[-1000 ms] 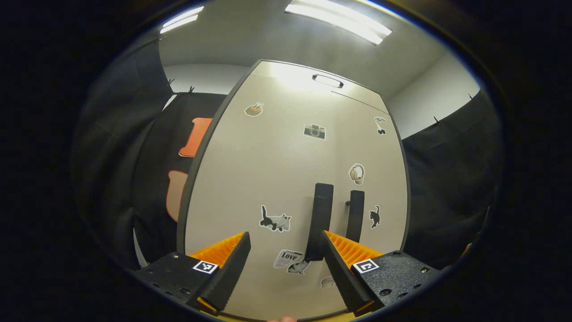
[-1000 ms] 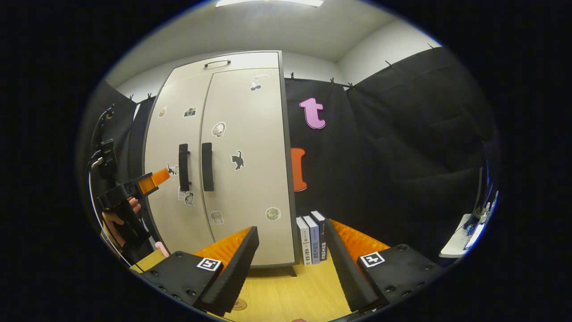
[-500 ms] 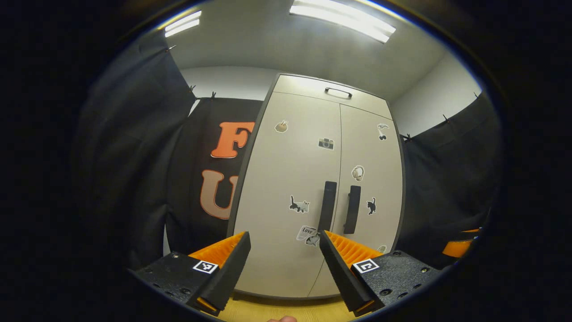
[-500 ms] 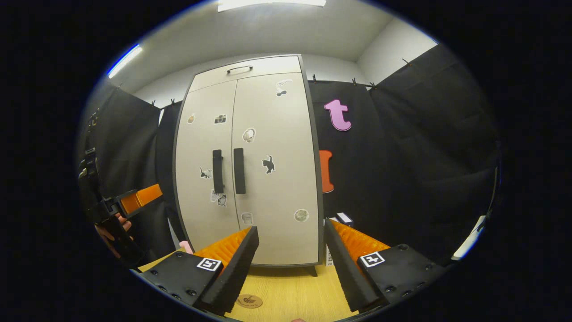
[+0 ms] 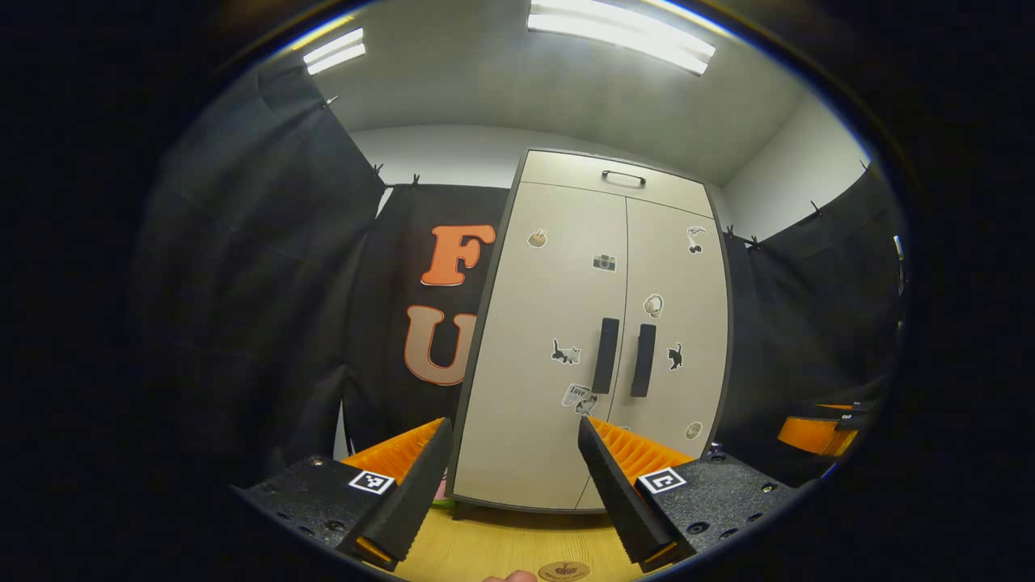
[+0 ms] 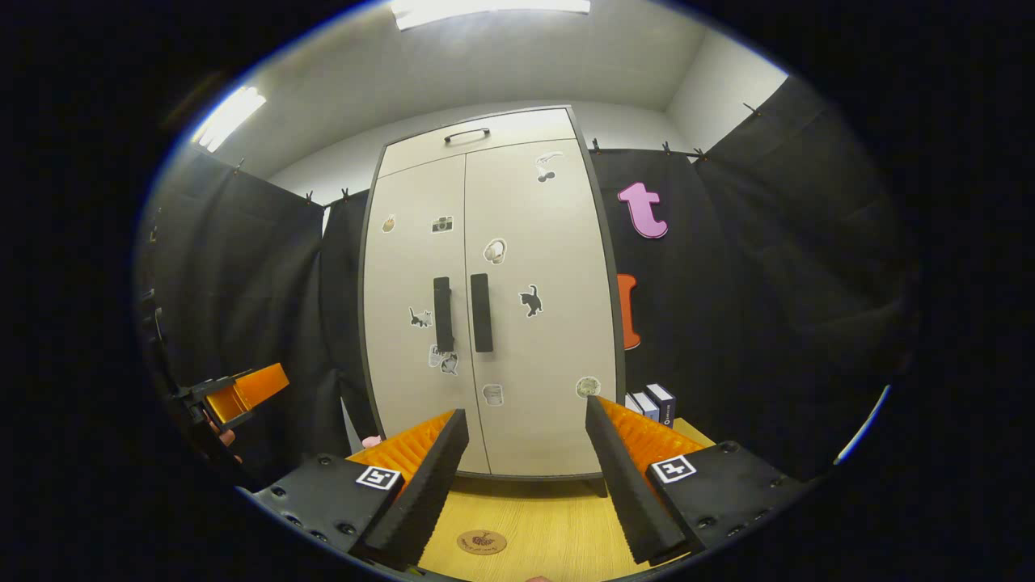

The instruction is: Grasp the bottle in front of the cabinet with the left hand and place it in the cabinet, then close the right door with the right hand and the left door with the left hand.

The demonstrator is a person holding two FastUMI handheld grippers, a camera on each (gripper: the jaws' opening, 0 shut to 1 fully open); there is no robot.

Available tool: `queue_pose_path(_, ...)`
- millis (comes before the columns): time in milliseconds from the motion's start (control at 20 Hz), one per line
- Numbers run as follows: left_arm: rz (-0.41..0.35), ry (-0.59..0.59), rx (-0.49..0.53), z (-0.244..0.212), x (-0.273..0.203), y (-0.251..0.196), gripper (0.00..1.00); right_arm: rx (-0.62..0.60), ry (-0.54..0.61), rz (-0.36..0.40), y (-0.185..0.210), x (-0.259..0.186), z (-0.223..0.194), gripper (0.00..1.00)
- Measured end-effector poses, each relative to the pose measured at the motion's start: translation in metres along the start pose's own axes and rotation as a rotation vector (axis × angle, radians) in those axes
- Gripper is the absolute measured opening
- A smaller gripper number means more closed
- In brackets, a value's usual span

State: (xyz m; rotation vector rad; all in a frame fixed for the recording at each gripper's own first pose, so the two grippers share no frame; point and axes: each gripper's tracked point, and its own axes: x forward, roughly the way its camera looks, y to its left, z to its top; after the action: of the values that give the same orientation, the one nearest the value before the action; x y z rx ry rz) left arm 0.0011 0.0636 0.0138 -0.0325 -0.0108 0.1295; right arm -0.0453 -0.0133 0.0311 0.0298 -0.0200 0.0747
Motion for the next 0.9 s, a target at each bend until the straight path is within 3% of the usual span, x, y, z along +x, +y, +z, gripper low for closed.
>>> queue_pose_path(400, -0.019, 0.002, 0.003, -0.003, -0.025, -0.014, 0.94, -0.008, -0.006, -0.002, -0.003, -0.027, -0.003, 0.96)
queue_pose_path(900, -0.035, 0.002, 0.003, -0.001, -0.026, -0.027, 0.94, 0.018, 0.004, -0.009, -0.015, -0.027, -0.007, 0.96)
